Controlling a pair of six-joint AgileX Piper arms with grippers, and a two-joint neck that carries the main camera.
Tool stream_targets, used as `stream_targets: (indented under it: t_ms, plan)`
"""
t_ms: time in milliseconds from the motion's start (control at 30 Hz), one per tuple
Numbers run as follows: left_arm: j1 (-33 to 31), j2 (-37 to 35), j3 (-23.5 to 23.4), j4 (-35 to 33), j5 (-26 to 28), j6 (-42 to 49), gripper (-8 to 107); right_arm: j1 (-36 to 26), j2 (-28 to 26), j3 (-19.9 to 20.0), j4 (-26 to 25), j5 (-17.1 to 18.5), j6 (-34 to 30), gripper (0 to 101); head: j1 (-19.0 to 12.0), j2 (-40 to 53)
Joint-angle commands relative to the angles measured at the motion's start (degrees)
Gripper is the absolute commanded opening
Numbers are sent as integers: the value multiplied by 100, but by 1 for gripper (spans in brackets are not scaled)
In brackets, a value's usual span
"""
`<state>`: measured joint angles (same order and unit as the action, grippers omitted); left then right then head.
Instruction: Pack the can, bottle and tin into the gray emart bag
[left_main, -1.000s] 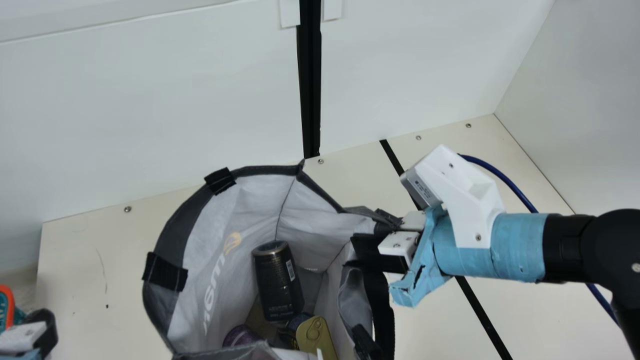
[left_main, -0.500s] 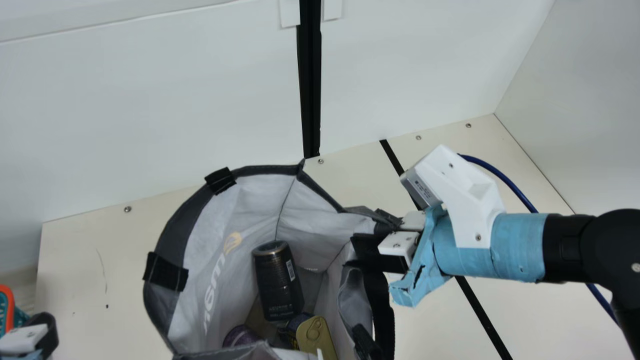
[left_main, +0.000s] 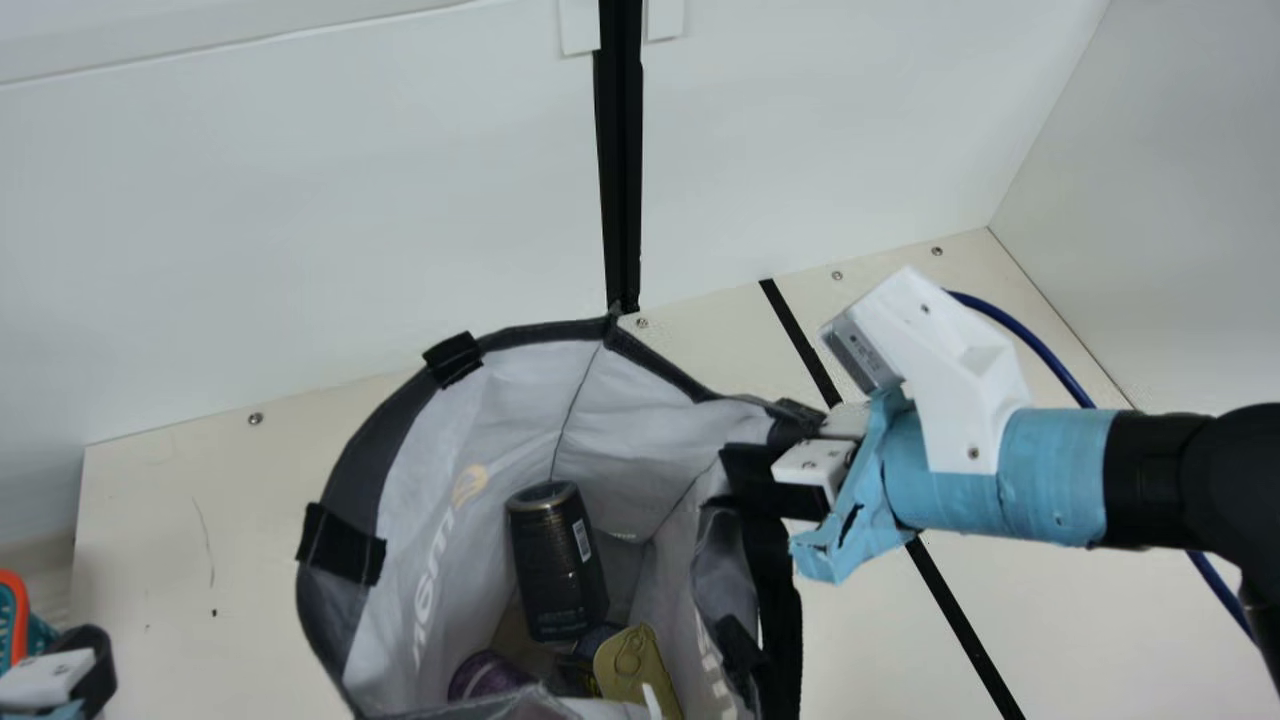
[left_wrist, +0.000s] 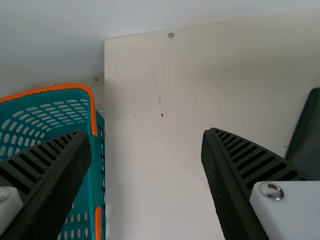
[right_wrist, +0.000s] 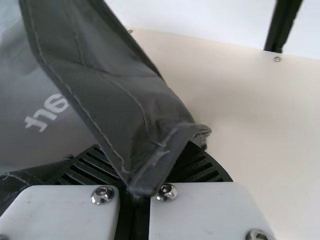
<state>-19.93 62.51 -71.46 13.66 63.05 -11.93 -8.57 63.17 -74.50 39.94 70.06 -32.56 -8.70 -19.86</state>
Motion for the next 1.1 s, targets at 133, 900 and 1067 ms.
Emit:
stream_targets:
  t_ms: [133, 900, 1067]
  plan:
    - [0, 0, 0, 0, 0, 0, 90, -375, 37, -133, -11, -16, -45, 0, -130, -14]
    - [0, 0, 0, 0, 0, 0, 90, -2186, 557, -1005, -96, -16, -411, 0, -130, -14]
    - [0, 0, 0, 0, 0, 0, 90, -2668, 758, -1243, -97, -16, -539, 0, -130, -14]
